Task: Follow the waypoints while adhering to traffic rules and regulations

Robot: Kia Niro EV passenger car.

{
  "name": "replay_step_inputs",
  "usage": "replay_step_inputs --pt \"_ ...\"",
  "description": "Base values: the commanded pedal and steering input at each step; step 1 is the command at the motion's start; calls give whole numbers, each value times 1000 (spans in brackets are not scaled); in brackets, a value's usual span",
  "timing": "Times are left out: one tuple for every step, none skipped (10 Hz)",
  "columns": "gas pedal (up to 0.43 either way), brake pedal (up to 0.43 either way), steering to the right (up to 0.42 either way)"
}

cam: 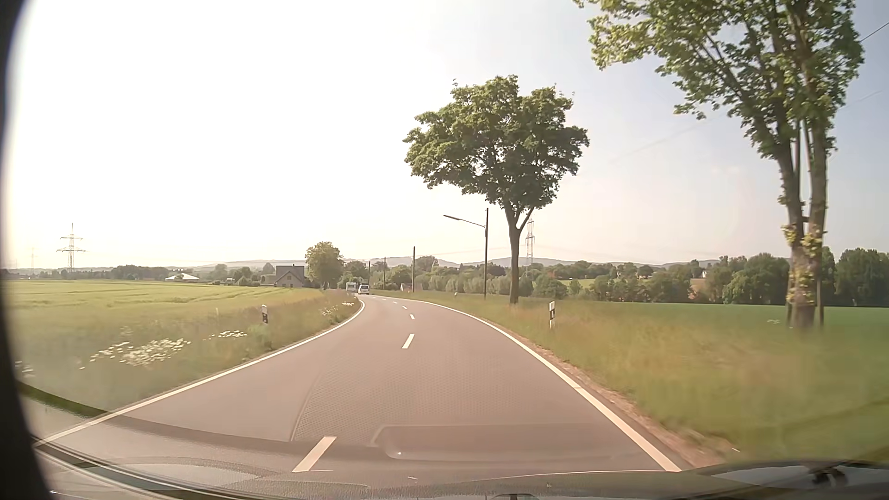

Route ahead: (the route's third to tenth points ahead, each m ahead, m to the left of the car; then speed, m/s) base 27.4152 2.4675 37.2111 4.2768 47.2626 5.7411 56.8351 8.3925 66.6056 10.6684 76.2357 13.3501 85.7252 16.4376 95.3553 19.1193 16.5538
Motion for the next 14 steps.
replay_step_inputs --pt "138 0 -22" --pt "138 0 -22" --pt "138 0 -22" --pt "138 0 -22" --pt "138 0 -22" --pt "138 0 -22" --pt "138 0 -22" --pt "138 0 -22" --pt "138 0 -21" --pt "138 0 -21" --pt "138 0 -19" --pt "138 0 -18" --pt "138 0 -18" --pt "138 0 -18"
